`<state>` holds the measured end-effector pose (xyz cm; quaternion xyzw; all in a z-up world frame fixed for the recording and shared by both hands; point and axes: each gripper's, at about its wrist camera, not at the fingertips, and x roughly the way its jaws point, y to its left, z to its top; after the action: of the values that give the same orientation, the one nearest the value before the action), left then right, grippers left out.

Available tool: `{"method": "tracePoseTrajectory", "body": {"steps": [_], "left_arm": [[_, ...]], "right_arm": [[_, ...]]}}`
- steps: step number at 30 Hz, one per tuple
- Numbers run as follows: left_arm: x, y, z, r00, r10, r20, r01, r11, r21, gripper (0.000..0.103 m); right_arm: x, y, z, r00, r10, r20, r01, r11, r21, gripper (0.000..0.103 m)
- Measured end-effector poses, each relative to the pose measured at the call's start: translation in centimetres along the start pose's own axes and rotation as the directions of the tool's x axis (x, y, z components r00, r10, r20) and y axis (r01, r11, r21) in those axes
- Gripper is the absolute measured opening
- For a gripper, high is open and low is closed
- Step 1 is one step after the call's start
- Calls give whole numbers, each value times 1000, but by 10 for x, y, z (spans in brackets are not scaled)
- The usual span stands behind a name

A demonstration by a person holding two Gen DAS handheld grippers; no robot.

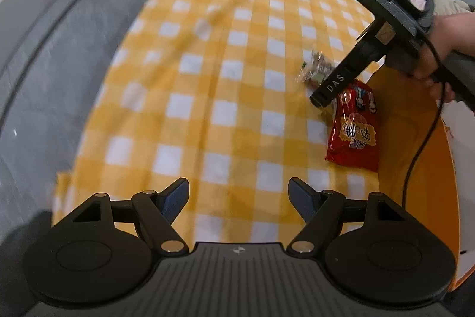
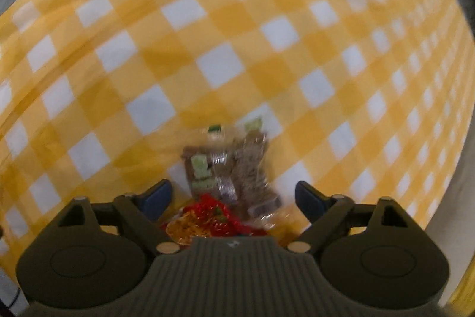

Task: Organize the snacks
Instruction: 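Grasp the brown nut packet with right tool while left tool grasps the red snack bag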

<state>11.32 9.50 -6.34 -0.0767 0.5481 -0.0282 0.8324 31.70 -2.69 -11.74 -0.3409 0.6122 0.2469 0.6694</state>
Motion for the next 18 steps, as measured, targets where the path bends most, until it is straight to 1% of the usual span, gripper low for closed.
{"method": "tracePoseTrajectory", "body": {"steps": [1, 3, 8, 9, 12, 14, 18], "left_arm": [[-3, 1, 0, 1000, -2, 9, 2, 1000, 4, 90], [-5, 5, 0, 1000, -11, 12, 12, 1000, -5, 90], [-4, 14, 1, 1000, 13, -17, -14, 999, -42, 90], [-4, 15, 2, 1000, 21, -19, -22, 999, -46, 90], [-6, 19, 3, 999, 29, -17, -30, 998, -56, 90], [-9, 22, 1, 999, 31, -13, -31, 998, -62, 90], [-12, 24, 0, 999, 41, -11, -42, 997, -65, 90]], "right_arm": [[-1, -4, -1, 999, 28, 19, -28, 999, 26, 70], [-4, -9, -5, 997, 52, 65, -56, 996, 72, 62], [-6, -5, -13, 994, 47, 96, -64, 981, 182, 57], [-7, -4, -15, 993, 56, 100, -76, 974, 212, 56], [-10, 4, -20, 985, 111, 129, -145, 944, 296, 53], [-13, 15, -23, 977, 146, 156, -188, 933, 308, 53], [-17, 39, -31, 963, 183, 196, -235, 927, 291, 52]]}}
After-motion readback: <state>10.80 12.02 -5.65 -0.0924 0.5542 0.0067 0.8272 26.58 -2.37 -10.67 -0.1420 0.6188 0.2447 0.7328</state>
